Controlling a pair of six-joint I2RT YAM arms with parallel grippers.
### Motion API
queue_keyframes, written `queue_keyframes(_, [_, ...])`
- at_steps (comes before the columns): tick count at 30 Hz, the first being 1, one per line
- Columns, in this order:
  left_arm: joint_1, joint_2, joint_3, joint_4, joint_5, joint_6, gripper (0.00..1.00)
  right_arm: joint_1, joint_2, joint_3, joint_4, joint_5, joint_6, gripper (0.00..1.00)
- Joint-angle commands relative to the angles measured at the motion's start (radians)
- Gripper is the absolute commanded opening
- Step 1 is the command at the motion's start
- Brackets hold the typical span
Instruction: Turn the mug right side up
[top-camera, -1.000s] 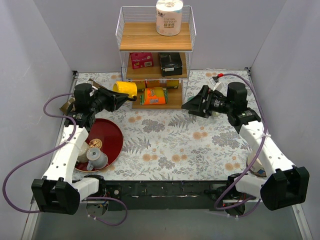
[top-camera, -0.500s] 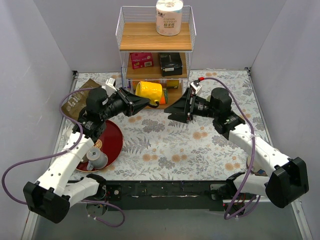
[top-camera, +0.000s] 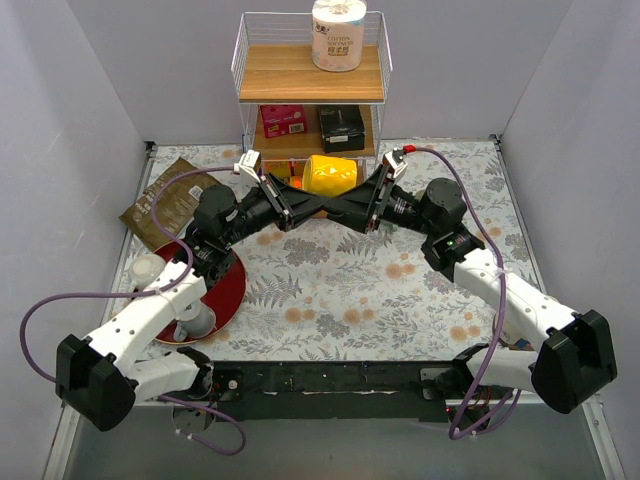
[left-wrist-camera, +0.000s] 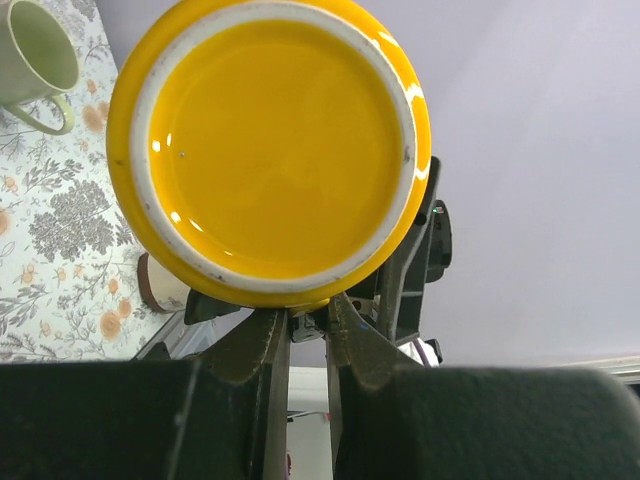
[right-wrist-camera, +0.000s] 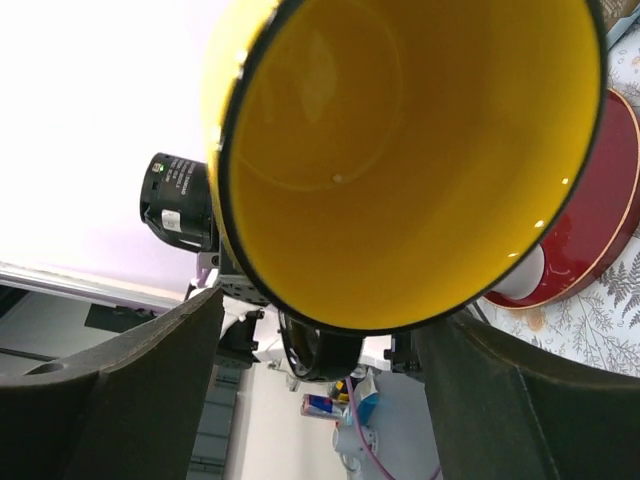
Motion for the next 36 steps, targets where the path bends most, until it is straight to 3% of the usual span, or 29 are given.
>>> queue_keyframes(1, [-0.017,-0.029,-0.008,0.187,-0.015,-0.039,0.00,0.002,-0.037,-0.038,0.131,0.069,0.047,0.77])
queue_keyframes(7, [-0.020,-0.065,-0.048,0.222,-0.063,-0.048,0.00,0.002,-0.064,-0.072,0.141,0.130,0.050,0.62])
queue_keyframes(18, [-0.037,-0.081,-0.124,0.339,-0.075,-0.039,0.00,0.002,-0.058,-0.144,0.283,0.164,0.168,0.46])
queue_keyframes(21, [-0.051,-0.064,-0.123,0.359,-0.069,-0.032,0.00,0.002,-0.044,-0.153,0.319,0.163,0.192,0.37])
queue_keyframes(25, [-0.066,-0.050,-0.127,0.359,-0.081,-0.030,0.00,0.001,-0.034,-0.150,0.317,0.156,0.197,0.01])
queue_keyframes(30, [-0.069,-0.024,-0.123,0.351,-0.091,-0.039,0.00,0.002,-0.049,-0.146,0.277,0.172,0.150,0.01])
queue_keyframes(33, [-0.069,-0.024,-0.115,0.294,-0.101,-0.027,0.13,0.004,-0.064,-0.140,0.240,0.186,0.122,0.01])
queue_keyframes(36, [-0.069,-0.032,-0.109,0.224,-0.118,-0.006,0.33,0.002,-0.077,-0.138,0.208,0.201,0.099,0.01])
